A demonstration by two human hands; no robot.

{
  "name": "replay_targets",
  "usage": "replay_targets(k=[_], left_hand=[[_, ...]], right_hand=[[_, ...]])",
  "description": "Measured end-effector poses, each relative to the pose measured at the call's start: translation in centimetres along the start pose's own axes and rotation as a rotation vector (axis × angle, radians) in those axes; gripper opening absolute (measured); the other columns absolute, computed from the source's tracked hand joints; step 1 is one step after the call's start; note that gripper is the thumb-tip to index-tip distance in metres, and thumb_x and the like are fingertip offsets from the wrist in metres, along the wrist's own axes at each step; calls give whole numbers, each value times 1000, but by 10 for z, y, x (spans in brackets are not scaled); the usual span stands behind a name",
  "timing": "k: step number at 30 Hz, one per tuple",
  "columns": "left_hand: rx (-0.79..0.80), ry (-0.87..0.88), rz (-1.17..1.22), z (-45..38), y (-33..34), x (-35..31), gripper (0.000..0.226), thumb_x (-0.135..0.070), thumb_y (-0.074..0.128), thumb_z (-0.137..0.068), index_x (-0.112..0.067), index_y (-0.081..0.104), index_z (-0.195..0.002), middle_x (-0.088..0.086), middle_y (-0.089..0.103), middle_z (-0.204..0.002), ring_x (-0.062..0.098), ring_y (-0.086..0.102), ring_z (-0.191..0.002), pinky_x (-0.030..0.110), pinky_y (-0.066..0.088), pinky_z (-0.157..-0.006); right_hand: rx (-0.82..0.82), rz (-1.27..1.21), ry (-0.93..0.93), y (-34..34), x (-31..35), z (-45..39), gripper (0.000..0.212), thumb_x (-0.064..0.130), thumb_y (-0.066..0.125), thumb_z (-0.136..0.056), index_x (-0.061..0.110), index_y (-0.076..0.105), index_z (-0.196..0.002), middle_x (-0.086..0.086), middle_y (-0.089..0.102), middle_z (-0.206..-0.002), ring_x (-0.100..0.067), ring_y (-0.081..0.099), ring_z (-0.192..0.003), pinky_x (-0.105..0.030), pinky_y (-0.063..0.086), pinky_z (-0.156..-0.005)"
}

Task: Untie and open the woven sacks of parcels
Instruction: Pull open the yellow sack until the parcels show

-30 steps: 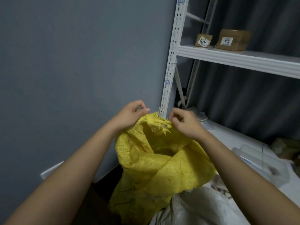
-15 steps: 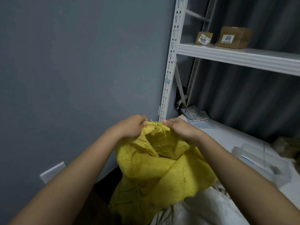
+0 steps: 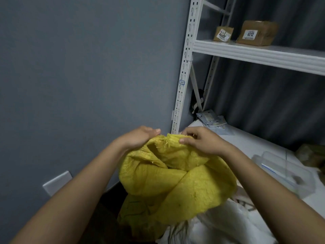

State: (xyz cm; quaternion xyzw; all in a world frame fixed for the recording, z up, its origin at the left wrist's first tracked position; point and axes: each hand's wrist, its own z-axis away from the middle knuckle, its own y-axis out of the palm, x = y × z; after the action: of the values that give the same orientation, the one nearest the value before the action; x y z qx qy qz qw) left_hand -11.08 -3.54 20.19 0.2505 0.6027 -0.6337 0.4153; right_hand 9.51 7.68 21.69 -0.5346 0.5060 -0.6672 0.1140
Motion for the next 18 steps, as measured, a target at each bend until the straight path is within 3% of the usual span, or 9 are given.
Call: replay_targets(k=[3, 5, 7, 8, 11, 13, 16, 18], left_hand=[[-148, -1, -365, -5, 10, 0, 54, -53, 28, -98, -14, 65, -96, 10, 65, -112, 25, 59, -104, 35, 44, -95], [-273, 148, -378, 0, 31, -10, 53, -64, 27, -90, -22, 56, -102, 1, 59, -106, 19, 55, -99, 37, 44, -90], [-222, 278, -393, 2, 53, -15, 33, -60, 36, -90, -29, 46, -96, -4, 57, -96, 17, 55, -91, 37, 47, -80], [-203, 283, -370, 0, 57, -15, 23, -52, 40, -94, -30, 43, -89, -4, 57, -89, 19, 56, -86, 37, 47, -75], [-142, 139, -119, -9, 40, -12, 27, -36, 43, -99, -25, 52, -76, -5, 57, -77, 17, 56, -79, 30, 43, -69], [-86, 91, -76, -12, 30, -9, 37, -38, 39, -100, -14, 63, -86, -2, 63, -87, 17, 59, -87, 29, 44, -77], [-91, 231, -194, -11, 43, -10, 22, -46, 44, -95, -27, 55, -100, -15, 58, -93, 8, 55, -88, 30, 44, -77], [-27, 328, -157, -11, 54, -11, 8, -38, 53, -93, -31, 51, -93, -15, 56, -84, 1, 54, -78, 23, 43, -69]], right_hand=[[27, -105, 52, 8, 2, -4, 31, 31, 57, -94, 7, 64, -75, 3, 59, -69, -5, 53, -63, -27, 44, -65], [80, -382, 227, 14, 4, -9, 37, 29, 55, -96, -4, 68, -87, -12, 66, -77, -18, 62, -70, -34, 52, -74], [139, -662, 396, 15, 6, -9, 38, 30, 53, -96, -5, 67, -100, -18, 69, -87, -26, 67, -76, -40, 54, -82], [158, -672, 411, 15, 5, -7, 41, 35, 51, -97, -2, 67, -104, -16, 70, -91, -26, 68, -79, -41, 54, -83], [165, -215, 242, 7, -2, 3, 37, 50, 52, -92, 15, 65, -98, 1, 68, -91, -11, 64, -82, -30, 51, -76], [63, -158, 134, 2, -4, 10, 23, 42, 56, -92, 22, 63, -83, 10, 63, -77, -2, 59, -72, -25, 43, -69], [136, -655, 234, 3, -1, 10, 29, 37, 57, -92, 12, 71, -93, -5, 73, -86, -14, 69, -80, -30, 54, -74], [220, -732, 316, 0, -3, 12, 40, 40, 61, -86, 5, 68, -105, -13, 72, -97, -24, 69, -87, -34, 57, -79]])
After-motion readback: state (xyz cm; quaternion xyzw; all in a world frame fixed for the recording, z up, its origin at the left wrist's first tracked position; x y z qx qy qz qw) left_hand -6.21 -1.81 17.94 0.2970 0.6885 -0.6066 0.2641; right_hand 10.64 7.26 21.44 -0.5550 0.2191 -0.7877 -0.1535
